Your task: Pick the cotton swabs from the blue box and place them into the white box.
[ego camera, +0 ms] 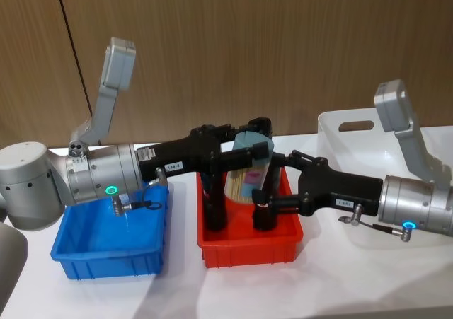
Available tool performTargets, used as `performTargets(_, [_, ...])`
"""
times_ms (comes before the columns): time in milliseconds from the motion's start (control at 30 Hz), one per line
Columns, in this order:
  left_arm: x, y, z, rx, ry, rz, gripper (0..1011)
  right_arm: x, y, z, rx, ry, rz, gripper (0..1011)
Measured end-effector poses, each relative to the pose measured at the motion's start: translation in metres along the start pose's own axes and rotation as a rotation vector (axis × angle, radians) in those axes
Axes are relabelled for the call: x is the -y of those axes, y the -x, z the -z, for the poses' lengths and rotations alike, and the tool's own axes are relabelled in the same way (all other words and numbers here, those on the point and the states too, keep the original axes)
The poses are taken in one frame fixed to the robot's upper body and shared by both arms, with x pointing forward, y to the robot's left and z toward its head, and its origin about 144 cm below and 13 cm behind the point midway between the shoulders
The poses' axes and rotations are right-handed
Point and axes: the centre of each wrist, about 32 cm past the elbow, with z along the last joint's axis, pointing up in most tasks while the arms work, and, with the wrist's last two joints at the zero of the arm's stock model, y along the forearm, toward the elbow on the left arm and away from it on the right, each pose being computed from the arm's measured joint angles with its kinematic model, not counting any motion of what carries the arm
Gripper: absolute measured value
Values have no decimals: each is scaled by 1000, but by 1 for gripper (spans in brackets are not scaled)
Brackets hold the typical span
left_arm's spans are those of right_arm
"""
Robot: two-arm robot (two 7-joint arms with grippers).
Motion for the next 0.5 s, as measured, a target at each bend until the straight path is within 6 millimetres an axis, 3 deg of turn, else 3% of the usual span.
performTargets(500, [0, 0, 0, 0, 0, 0, 668, 5, 3, 0, -36, -11, -37, 1003])
